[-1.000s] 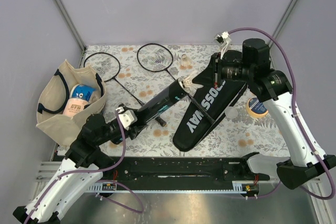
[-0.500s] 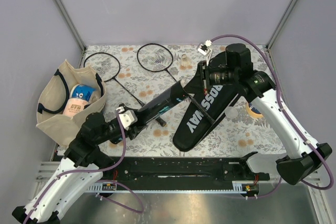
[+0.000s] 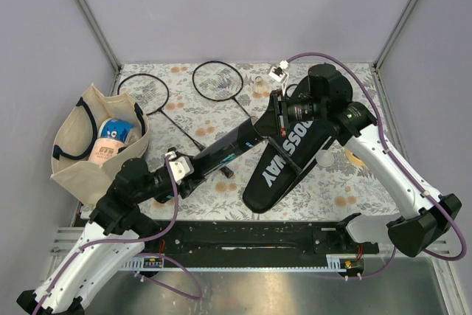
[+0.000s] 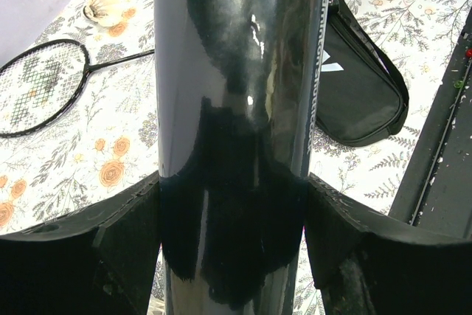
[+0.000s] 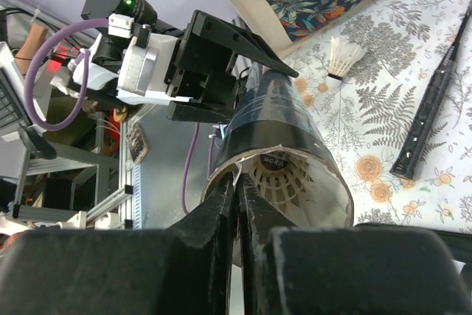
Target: Pack up the badminton gear
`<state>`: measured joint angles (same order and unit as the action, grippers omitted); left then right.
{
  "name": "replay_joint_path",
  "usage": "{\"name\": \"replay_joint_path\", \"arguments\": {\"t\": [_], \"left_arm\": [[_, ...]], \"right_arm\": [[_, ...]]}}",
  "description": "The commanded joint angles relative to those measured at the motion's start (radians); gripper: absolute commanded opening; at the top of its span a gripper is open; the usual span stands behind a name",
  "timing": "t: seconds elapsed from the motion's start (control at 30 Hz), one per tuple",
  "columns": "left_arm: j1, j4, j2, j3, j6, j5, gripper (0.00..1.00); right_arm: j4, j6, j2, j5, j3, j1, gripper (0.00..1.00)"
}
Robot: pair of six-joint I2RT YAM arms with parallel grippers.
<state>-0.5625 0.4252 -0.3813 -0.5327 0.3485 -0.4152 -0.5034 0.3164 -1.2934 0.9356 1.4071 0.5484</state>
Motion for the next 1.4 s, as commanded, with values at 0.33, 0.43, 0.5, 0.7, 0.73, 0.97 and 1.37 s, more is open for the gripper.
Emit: {"name": "replay_joint_path", "arguments": {"t": [0.33,0.43,0.5,0.7,0.73,0.97,1.37], "left_arm": [[-0.004,-0.207,-0.005,-0.041,0.012,-0.071,0.27],[-0.004,-0.212,-0.010,-0.038,0.004,-0.063,0.27],[-0.004,-0.210,-0.010,-0.038,0.003,-0.056,0.27],[-0.004,-0.194,0.002,-0.030,0.003,-0.042,0.24],[-0.004,-0.187,0.008,-0.027,0.004,-0.039,0.24],[-0.004,-0.180,0.032,-0.016,-0.020,-0.008,0.24],[-0.004,-0.181,0.050,-0.013,-0.028,-0.008,0.24]], "right_arm": [[0.082,0.038,-0.024,0.060,-0.048,0.031,0.19],[0.080,0.061,-0.007,0.029,-0.033,0.030,0.31],[0.072,0.084,0.009,-0.007,-0.014,0.030,0.38],[0.028,0.125,0.071,-0.098,0.050,0.025,0.47],[0.010,0.128,0.080,-0.113,0.062,0.024,0.47],[-0.076,0.133,0.134,-0.185,0.115,-0.019,0.47],[0.012,0.174,0.183,-0.244,0.061,-0.024,0.50]]}}
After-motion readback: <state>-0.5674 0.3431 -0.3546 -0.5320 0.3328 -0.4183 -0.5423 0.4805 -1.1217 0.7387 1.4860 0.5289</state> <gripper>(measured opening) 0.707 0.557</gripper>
